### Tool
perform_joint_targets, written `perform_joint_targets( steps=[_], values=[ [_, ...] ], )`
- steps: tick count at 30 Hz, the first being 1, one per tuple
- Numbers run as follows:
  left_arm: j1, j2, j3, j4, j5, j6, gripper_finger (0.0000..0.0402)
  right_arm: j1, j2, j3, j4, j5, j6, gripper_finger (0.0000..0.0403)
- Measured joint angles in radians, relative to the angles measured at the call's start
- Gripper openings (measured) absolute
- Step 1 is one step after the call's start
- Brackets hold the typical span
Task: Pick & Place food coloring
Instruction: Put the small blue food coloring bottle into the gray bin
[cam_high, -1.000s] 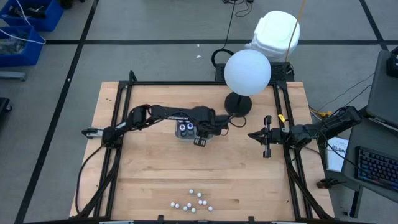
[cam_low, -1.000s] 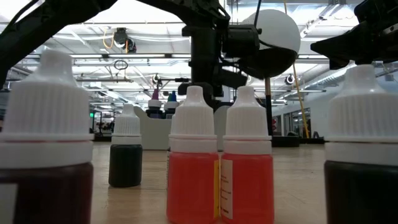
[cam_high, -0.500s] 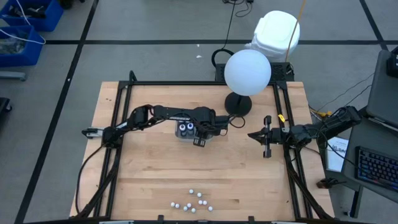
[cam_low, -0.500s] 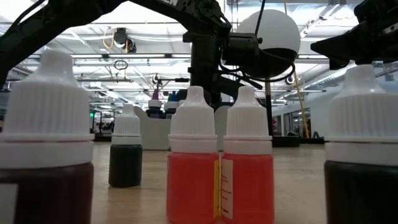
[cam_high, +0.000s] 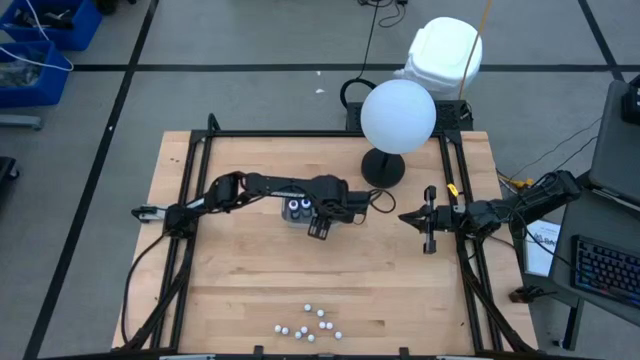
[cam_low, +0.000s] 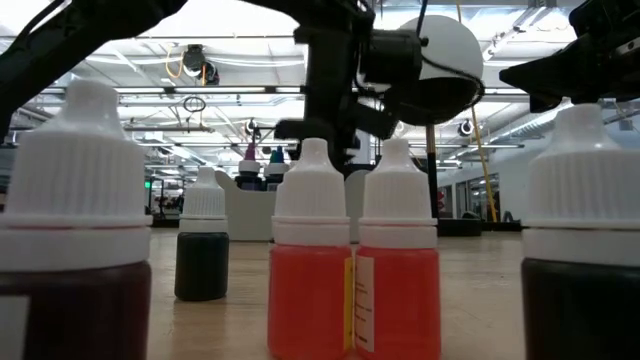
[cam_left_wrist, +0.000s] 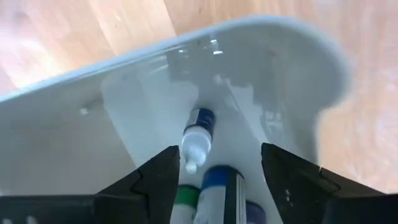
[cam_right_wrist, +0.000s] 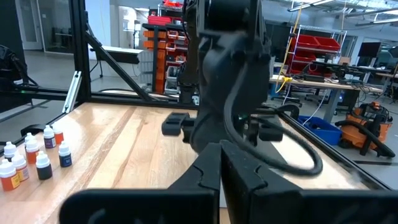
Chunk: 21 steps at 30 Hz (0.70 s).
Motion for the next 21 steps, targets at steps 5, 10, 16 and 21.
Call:
perform_joint_targets(
  steps=[5, 10, 16, 21],
  values=[
    [-0.015, 0.000, 0.127, -0.096, -0.001, 0.002, 0.0238, 0.000, 0.000, 0.000, 0.002, 0.000, -0.001, 0.0000],
    [-0.033, -0.064, 0.188, -0.166, -0.052, 0.003, 0.0224, 0.000, 0.000, 0.000, 0.003, 0.000, -0.001, 0.0000],
    [-0.037, -0.275, 0.161, -0.220, 0.038, -0.093, 0.0163, 0.000, 0.001, 0.000, -0.005, -0.001, -0.001, 0.0000],
    [-0.067, -0.492, 0.111, -0.139, 0.113, -0.113, 0.0077, 0.000, 0.007, 0.000, -0.004, 0.000, -0.002, 0.0000]
  ],
)
